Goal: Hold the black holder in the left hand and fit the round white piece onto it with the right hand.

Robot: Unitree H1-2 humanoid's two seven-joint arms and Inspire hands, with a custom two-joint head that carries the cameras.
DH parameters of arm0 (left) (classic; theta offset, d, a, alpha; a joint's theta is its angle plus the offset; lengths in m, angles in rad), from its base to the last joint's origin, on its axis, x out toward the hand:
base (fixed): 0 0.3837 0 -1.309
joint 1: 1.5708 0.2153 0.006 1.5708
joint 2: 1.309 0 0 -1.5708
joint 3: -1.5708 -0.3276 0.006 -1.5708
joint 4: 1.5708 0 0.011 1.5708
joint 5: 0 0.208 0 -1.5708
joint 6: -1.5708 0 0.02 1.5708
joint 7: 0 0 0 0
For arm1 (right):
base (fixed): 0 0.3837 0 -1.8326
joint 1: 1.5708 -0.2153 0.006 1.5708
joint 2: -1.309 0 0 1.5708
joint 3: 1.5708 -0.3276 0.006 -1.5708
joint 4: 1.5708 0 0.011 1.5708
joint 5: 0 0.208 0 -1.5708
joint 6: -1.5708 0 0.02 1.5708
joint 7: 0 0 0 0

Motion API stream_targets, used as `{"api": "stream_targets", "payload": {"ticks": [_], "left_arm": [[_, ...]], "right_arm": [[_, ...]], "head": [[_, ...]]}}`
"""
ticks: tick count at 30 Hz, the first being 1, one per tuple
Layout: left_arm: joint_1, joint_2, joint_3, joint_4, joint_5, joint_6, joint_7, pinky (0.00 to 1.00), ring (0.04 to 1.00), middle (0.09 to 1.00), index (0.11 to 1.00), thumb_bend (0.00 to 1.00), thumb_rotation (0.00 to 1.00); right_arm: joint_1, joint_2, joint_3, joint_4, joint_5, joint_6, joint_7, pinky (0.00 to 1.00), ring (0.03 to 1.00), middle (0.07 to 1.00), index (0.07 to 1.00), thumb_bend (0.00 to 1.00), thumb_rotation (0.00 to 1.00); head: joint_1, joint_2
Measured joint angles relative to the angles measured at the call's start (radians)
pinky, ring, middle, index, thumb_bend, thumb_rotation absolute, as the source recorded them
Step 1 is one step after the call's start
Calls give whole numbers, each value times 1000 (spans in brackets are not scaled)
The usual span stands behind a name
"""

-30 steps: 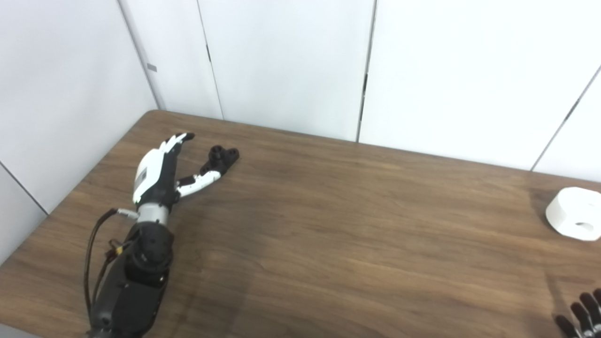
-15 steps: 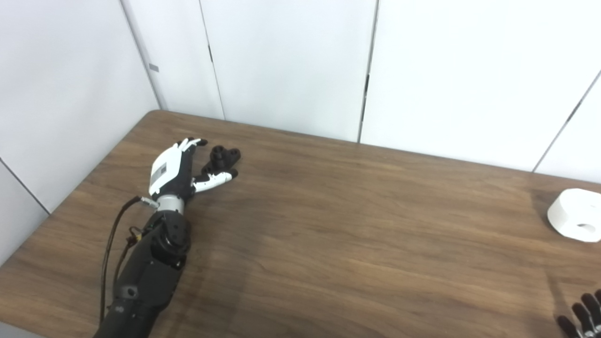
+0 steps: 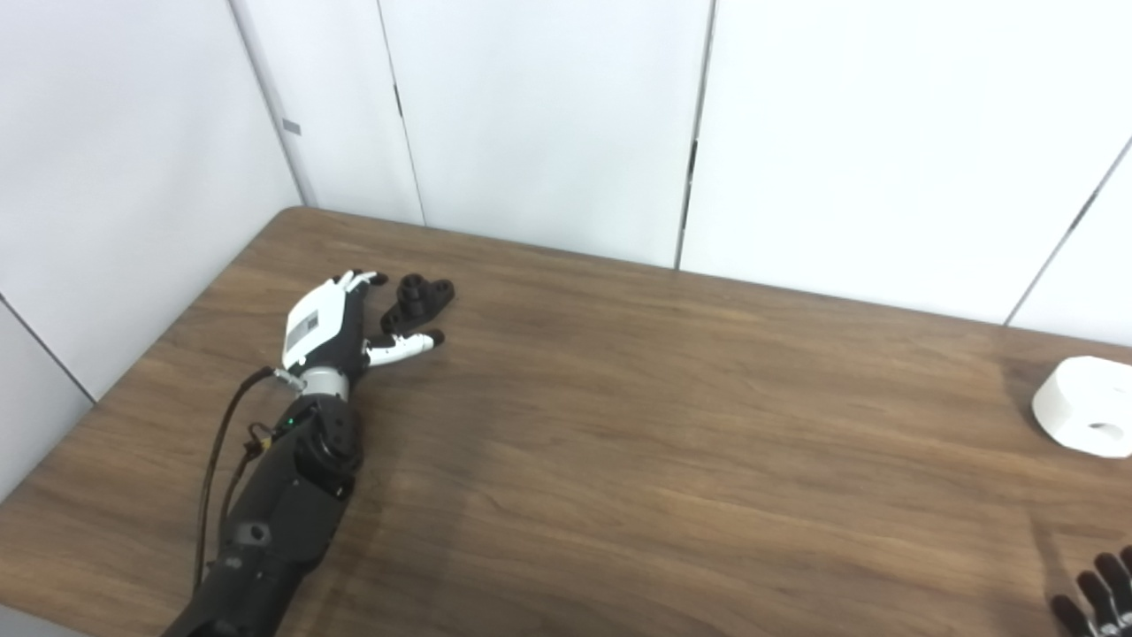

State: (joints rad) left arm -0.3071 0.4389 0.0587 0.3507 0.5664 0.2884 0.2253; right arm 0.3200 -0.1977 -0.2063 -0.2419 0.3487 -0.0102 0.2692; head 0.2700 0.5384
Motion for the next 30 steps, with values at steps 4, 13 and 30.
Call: {"api": "stream_targets", "payload": {"ticks": [4, 13, 30], "left_arm": [[-15, 5, -17, 29, 0, 17, -1, 1000, 999, 962, 840, 927, 425], [-33, 6, -64, 32, 2, 55, -4, 995, 997, 957, 786, 910, 424], [-98, 6, -73, 113, -33, 54, -5, 1000, 987, 923, 701, 880, 351]], "right_arm": [[1, 0, 1, -1, 2, 0, -2, 1000, 1000, 1000, 1000, 686, 1000], [5, -3, 6, -4, 11, 0, -2, 1000, 1000, 1000, 1000, 694, 1000], [12, -12, 13, -10, 18, 2, -13, 1000, 1000, 1000, 1000, 675, 1000]], "head": [[-2, 0], [-5, 5], [-12, 12]]}}
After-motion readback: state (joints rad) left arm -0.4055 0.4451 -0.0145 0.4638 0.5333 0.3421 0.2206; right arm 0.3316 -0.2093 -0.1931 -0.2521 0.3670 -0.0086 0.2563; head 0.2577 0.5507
